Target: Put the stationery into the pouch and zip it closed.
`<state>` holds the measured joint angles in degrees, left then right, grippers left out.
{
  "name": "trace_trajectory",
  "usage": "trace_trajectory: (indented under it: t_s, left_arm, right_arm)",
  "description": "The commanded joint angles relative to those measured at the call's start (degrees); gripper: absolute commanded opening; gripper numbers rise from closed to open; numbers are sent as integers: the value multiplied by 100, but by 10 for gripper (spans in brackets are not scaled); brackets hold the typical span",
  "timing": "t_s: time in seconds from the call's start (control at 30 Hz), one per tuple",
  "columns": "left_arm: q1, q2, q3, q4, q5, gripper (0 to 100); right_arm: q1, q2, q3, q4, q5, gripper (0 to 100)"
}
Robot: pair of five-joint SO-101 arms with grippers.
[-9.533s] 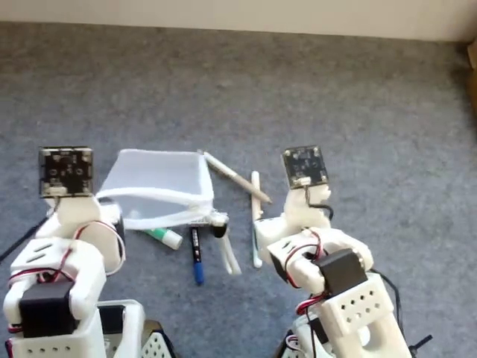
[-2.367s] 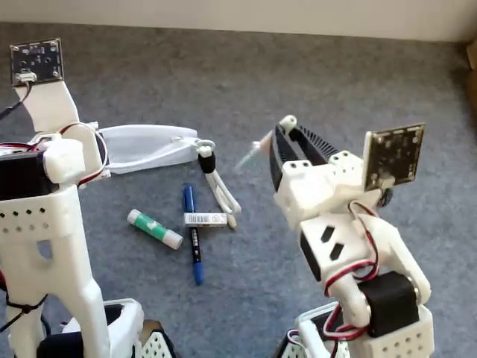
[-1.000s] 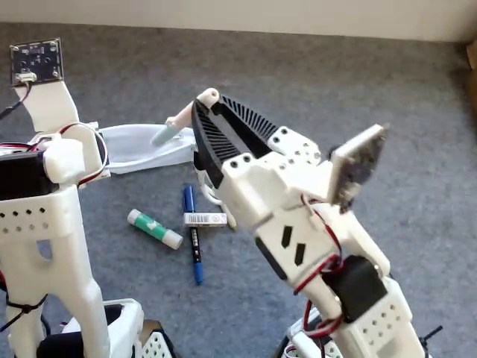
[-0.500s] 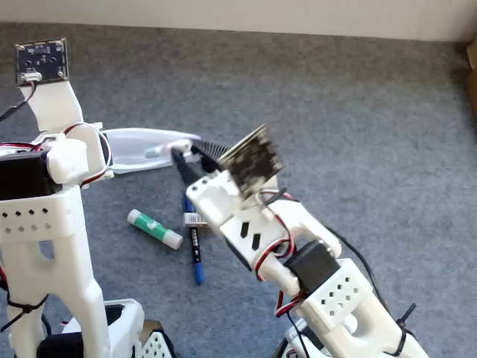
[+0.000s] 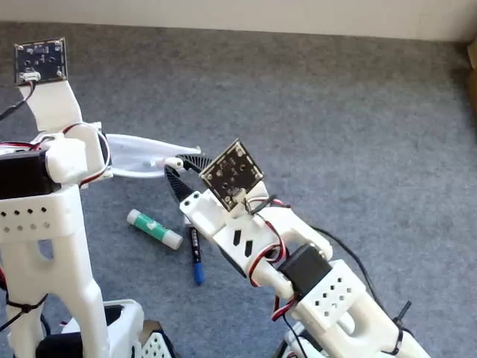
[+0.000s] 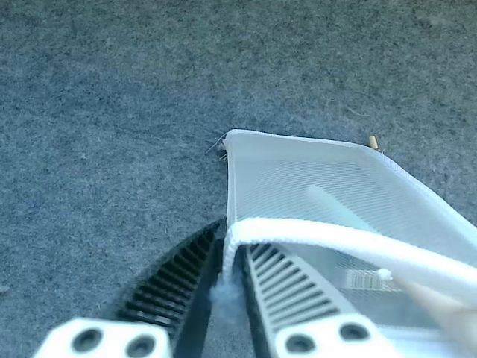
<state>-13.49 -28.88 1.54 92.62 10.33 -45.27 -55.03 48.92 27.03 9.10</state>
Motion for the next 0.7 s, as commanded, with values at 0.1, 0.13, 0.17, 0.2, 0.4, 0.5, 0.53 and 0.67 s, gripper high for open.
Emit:
trace_trajectory:
  t_s: [0.1,0.13,0.17,0.2,0.4,0.5,0.53,0.67]
  left_arm:
    - [110,66,-180,-26,35,11]
    - [110,75,-180,-26,35,11]
    - [110,75,-180,-26,35,11]
    - [110,75,-180,-26,35,11]
    - [92,75,-180,-26,35,11]
    - [75,75,-180,-26,26,11]
    - [75,75,-180,-26,26,11]
    - [57,40,-180,-18,26,11]
  right_arm:
    - [-40,-4,-48,-154,62,139]
    - [-40,-4,-31,-154,62,140]
    - [-40,-13,-31,-154,62,140]
    - [-40,-13,-31,-154,62,139]
    - [391,-13,-66,-145,62,138]
    - [813,-13,-66,-145,62,138]
    - [936,-13,-57,-145,62,138]
    - [1393,-13,-48,-136,62,138]
